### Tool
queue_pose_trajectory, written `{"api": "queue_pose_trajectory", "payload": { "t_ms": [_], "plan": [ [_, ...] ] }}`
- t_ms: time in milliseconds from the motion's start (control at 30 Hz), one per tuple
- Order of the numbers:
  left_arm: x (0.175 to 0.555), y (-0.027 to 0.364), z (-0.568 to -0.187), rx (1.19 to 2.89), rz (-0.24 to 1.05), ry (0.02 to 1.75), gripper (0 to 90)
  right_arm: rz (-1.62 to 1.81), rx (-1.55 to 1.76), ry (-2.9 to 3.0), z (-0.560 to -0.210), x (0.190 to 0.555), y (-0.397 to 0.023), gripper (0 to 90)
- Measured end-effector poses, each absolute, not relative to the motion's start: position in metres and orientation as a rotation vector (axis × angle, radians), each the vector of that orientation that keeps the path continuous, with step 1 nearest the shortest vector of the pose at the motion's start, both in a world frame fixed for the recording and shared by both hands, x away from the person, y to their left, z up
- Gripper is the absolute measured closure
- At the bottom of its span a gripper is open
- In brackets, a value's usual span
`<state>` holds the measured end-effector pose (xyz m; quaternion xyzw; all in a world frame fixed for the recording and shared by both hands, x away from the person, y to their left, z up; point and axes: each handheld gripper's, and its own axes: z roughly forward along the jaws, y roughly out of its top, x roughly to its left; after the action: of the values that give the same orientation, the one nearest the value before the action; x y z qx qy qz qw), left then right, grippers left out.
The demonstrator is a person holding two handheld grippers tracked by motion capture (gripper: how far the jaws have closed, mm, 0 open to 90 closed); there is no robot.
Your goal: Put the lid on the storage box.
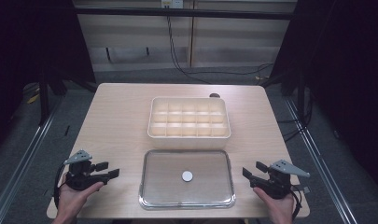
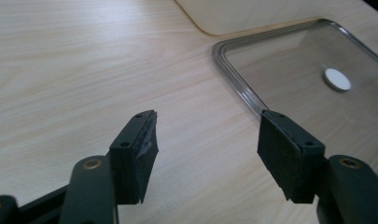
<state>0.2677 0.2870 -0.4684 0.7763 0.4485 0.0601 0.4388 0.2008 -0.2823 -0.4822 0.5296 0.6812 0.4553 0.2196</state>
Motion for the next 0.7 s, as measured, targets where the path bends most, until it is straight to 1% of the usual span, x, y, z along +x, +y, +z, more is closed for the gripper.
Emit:
{"api": "queue_pose_trajectory", "payload": {
  "t_ms": [67, 133, 167, 200, 267, 333, 433, 533, 700],
  "plan": [
    [0.268, 0.287, -0.469, 1.920, 0.134, 1.117, 38.7, 1.266, 1.452, 1.877, -0.481, 0.200, -0.280, 35.2],
    [0.268, 0.288, -0.469, 1.905, 0.121, 1.130, 38.8, 1.247, 1.445, 1.892, -0.478, 0.200, -0.274, 34.7],
    [0.268, 0.289, -0.469, 1.892, 0.095, 1.129, 38.8, 1.247, 1.445, 1.892, -0.478, 0.200, -0.274, 34.7],
    [0.268, 0.290, -0.469, 1.870, 0.080, 1.127, 41.8, 1.256, 1.469, 1.927, -0.478, 0.201, -0.271, 34.7],
    [0.267, 0.289, -0.469, 1.874, 0.089, 1.122, 42.2, 1.258, 1.477, 1.944, -0.478, 0.200, -0.270, 34.8],
    [0.268, 0.288, -0.469, 1.881, 0.045, 1.084, 49.1, 1.283, 1.489, 1.961, -0.476, 0.200, -0.269, 35.4],
    [0.269, 0.284, -0.467, 1.840, -0.006, 1.089, 47.2, 1.333, 1.500, 1.982, -0.471, 0.199, -0.263, 37.0],
    [0.269, 0.273, -0.463, 1.886, 0.032, 1.061, 46.7, 1.318, 1.532, 2.011, -0.466, 0.201, -0.259, 39.2],
    [0.273, 0.257, -0.459, 1.975, 0.087, 1.027, 49.3, 1.298, 1.536, 2.063, -0.453, 0.212, -0.256, 37.1]
  ]
}}
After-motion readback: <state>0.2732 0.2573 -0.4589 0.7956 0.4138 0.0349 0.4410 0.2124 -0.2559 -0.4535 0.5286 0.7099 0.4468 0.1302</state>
